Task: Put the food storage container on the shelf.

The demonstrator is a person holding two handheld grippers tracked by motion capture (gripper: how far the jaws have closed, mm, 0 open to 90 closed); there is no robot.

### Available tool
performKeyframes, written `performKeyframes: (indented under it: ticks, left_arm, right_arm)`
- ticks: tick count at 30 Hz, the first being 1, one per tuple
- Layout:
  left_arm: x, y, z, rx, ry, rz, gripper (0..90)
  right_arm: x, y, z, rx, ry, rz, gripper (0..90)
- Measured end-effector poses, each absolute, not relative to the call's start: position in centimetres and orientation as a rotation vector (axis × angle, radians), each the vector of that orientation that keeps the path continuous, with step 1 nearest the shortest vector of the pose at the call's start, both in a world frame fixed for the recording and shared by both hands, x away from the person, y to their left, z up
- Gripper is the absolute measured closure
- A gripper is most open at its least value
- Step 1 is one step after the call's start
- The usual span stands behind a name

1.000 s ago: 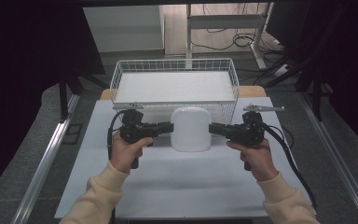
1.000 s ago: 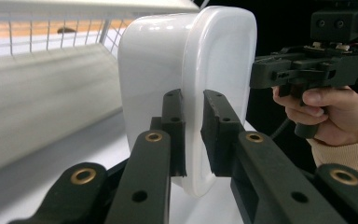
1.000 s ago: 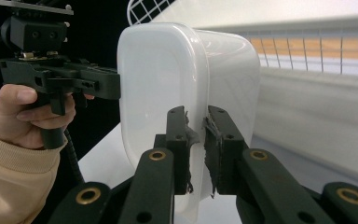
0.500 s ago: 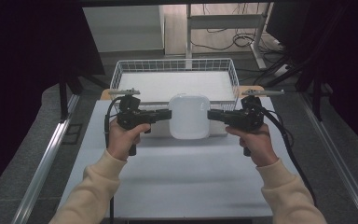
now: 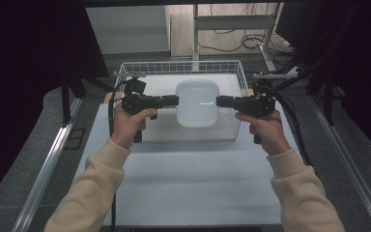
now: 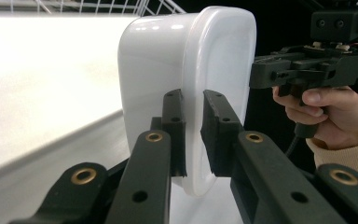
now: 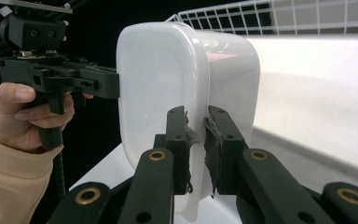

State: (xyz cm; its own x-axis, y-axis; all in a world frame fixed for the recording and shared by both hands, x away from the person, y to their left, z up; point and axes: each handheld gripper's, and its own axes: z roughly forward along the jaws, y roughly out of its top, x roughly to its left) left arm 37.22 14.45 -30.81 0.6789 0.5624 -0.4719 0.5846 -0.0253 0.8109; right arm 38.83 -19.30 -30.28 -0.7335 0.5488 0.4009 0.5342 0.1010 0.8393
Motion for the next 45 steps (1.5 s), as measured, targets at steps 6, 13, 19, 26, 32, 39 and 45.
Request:
performKeyframes:
  ticks: [6,13,19,26,32,39,45]
  left_arm:
    - [38.8,14.7,-29.3,1.677,0.930,-0.019,80.4]
    - [42.1,15.3,-28.8,1.659,0.960,-0.068,80.3]
    - [44.5,15.9,-29.3,1.656,0.995,-0.112,80.2]
    - [46.0,16.2,-30.3,1.637,1.040,-0.164,80.3]
    - [47.6,16.5,-30.4,1.594,1.092,-0.244,80.8]
    - [50.3,17.1,-31.6,1.502,1.182,-0.387,78.2]
    - [51.9,17.5,-32.9,1.421,1.211,-0.475,76.6]
  right_arm:
    - [40.4,-19.2,-28.4,1.126,2.323,1.756,79.4]
    - [43.2,-18.6,-27.2,1.168,2.337,1.736,79.4]
    - [45.9,-18.1,-27.3,1.237,2.361,1.715,79.3]
    - [47.7,-17.5,-28.3,1.326,2.379,1.685,78.7]
    - [49.6,-17.6,-28.6,1.425,2.381,1.715,77.7]
    - [52.4,-17.1,-28.8,1.605,2.392,1.688,74.7]
    - [54.0,-17.0,-29.4,1.741,2.381,1.680,72.8]
